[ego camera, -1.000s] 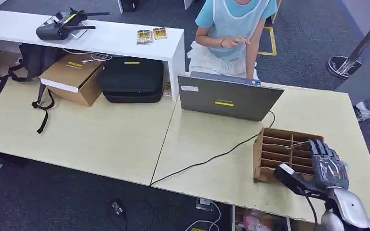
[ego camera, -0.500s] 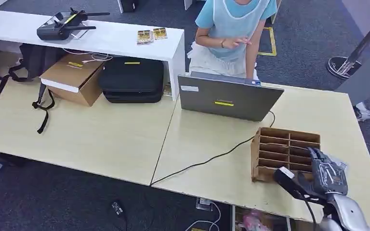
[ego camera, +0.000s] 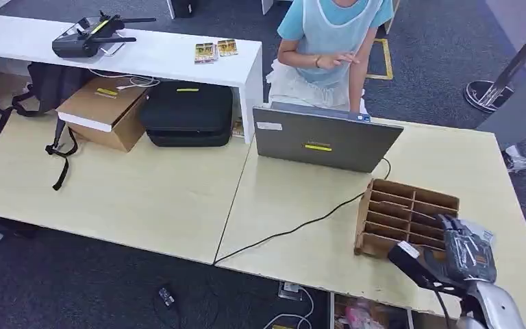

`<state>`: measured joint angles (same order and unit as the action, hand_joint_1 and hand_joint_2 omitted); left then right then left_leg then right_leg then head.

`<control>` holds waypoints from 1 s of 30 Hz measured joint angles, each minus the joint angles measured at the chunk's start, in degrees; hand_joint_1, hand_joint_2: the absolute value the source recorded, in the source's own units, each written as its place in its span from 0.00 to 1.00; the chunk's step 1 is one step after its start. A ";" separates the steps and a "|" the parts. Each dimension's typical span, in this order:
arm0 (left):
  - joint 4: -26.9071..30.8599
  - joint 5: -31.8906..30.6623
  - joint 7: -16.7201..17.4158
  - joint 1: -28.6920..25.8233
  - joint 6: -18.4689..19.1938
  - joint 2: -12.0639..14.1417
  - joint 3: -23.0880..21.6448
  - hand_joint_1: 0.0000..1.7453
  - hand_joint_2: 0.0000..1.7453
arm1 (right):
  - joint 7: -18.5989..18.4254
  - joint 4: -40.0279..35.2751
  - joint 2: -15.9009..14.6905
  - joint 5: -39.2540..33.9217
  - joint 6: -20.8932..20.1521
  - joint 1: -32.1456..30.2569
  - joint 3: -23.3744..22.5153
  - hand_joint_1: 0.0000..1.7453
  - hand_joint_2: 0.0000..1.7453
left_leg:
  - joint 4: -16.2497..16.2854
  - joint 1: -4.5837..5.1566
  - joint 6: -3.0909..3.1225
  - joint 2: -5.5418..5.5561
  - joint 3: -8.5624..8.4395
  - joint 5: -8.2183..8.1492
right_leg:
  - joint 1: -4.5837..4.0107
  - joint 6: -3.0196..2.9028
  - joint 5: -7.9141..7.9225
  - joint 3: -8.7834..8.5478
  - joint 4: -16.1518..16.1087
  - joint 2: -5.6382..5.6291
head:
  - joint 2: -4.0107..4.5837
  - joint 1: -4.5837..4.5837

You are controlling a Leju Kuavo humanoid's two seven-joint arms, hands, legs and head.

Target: Pass the card to the sensor for recognition and then transmit it.

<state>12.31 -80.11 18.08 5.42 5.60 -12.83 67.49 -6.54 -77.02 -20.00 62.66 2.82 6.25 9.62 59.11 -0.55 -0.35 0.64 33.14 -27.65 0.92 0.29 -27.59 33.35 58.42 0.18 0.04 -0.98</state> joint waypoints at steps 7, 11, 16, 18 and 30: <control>0.00 0.59 0.00 -0.02 -0.44 -0.13 0.04 0.00 0.00 | -0.11 -0.94 -0.02 0.11 0.04 -0.74 -0.52 0.39 1.00 | 0.00 0.00 0.00 0.01 -0.01 0.00 | 0.00 0.00 0.00 -0.02 0.00 0.01 | 0.00 0.00; 0.00 0.87 0.00 -0.03 -0.50 -0.13 0.07 0.00 0.00 | -0.22 -1.29 -0.07 0.11 0.04 -1.22 -1.03 0.00 1.00 | 0.00 0.00 0.00 0.00 -0.01 0.00 | 0.00 0.00 0.00 -0.02 0.00 0.01 | 0.00 0.00; 0.00 1.09 0.00 -0.03 -0.52 -0.15 0.13 0.00 0.00 | -0.22 -1.40 -0.07 0.07 0.02 -1.11 -1.36 0.00 1.00 | 0.00 0.00 0.00 0.01 -0.03 0.00 | 0.00 0.00 0.00 -0.05 -0.01 0.01 | 0.00 0.00; 0.00 1.20 0.00 -0.03 -0.55 -0.15 0.15 0.00 0.00 | -0.22 -1.40 -0.07 0.07 0.02 -0.91 -1.44 0.00 1.00 | 0.00 0.00 0.00 0.01 -0.05 0.00 | 0.00 0.01 0.00 -0.07 -0.01 0.02 | 0.00 0.00; 0.00 1.97 0.00 -0.04 -0.63 -0.17 0.46 0.00 0.00 | -0.22 -1.81 -0.07 0.04 -0.15 -0.72 -1.75 0.00 1.00 | 0.00 0.00 0.00 0.02 -0.07 0.00 | 0.00 0.01 0.00 -0.09 -0.01 0.03 | 0.00 0.00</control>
<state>12.31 -78.14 18.08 5.38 4.96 -13.00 67.95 -6.75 -78.84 -20.06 62.71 2.67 5.53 7.87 59.11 -0.55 -0.35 0.66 33.07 -27.66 0.92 0.29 -27.60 33.26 58.41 0.21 0.04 -0.98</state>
